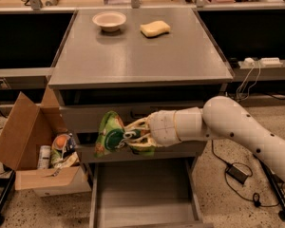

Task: Pick green rice chip bag from bottom drawer and place on counter

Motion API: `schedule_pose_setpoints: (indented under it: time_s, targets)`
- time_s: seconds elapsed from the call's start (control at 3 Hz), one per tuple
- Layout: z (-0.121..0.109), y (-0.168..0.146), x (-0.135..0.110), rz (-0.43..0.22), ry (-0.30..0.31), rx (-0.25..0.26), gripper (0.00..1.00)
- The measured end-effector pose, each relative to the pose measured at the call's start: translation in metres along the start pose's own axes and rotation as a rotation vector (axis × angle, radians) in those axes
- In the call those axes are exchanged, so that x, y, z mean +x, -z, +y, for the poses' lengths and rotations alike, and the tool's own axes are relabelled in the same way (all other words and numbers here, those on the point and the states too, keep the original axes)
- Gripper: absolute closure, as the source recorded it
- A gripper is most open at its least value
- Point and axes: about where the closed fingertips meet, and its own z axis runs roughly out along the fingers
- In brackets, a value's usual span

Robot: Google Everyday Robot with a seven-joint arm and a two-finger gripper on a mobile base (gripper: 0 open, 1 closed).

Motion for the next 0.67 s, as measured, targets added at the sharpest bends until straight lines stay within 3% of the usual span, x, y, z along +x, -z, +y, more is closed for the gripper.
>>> schedule_pose_setpoints:
  time_s: [0.33,0.67]
  targets:
    - [-0.047,-0.004,-0.031,0.060,0.084,-0.039,1.00]
    - [-0.115,-0.006,-0.081,0.123,0.221,-0.042,1.00]
